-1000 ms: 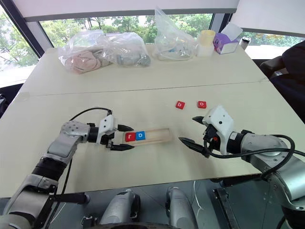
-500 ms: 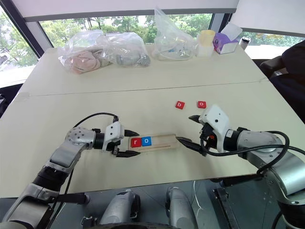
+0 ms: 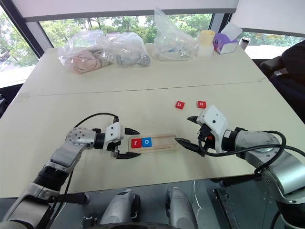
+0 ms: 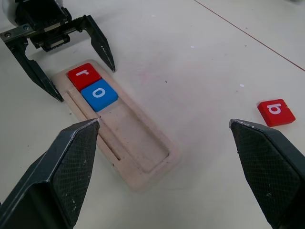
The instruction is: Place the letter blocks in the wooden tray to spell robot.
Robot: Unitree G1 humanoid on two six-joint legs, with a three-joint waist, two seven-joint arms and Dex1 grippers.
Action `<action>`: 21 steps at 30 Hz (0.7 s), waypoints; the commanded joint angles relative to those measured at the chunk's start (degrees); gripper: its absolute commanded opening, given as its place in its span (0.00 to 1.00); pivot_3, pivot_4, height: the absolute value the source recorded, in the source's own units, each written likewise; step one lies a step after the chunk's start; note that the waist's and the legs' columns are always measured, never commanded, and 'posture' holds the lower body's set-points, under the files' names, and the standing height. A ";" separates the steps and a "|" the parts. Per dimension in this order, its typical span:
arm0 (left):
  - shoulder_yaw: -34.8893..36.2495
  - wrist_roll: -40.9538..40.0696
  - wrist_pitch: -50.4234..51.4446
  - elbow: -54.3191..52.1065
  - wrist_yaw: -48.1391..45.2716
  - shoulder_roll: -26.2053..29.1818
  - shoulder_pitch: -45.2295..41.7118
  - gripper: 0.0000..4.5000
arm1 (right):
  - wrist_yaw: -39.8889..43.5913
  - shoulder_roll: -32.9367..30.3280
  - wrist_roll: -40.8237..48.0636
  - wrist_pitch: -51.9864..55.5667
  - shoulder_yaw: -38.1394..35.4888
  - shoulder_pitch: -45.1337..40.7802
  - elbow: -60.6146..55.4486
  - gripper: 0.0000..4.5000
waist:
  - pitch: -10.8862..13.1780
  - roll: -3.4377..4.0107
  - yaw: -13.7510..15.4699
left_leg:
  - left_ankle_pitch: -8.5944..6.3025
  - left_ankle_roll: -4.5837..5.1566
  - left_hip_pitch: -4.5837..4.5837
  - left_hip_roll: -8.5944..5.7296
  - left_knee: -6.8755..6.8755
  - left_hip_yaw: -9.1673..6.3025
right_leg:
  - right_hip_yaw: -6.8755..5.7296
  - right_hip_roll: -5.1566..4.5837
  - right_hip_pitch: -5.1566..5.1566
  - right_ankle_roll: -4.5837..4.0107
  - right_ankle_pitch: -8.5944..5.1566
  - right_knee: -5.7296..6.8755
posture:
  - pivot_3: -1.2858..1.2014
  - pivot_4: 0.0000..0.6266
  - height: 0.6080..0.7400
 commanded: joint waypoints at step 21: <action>16.06 -24.30 32.26 -30.53 11.48 5.74 3.24 0.99 | -30.76 28.05 -17.47 5.84 5.60 -25.91 29.59 1.00 | 0.13 -0.05 -1.34 | 0.03 0.03 -0.74 -0.08 -0.02 0.06 | 0.07 0.20 -0.85 -0.22 0.17 0.25 | 0.52 0.24 1.00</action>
